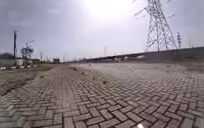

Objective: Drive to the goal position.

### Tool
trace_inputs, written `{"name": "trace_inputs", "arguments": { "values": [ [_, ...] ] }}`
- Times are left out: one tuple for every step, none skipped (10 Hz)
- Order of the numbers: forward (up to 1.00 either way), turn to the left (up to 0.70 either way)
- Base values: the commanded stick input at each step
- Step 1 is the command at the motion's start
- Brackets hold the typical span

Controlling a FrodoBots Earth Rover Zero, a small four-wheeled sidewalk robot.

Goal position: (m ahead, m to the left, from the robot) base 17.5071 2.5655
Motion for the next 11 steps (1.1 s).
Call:
{"name": "trace_inputs", "arguments": {
  "values": [
    [1.0,0.0],
    [1.0,0.0],
    [1.0,0.0],
    [1.0,0.0],
    [1.0,0.0],
    [1.0,0.0],
    [1.0,0.0],
    [1.0,0.0],
    [1.0,0.0],
    [1.0,0.0],
    [1.0,0.0]
  ]
}}
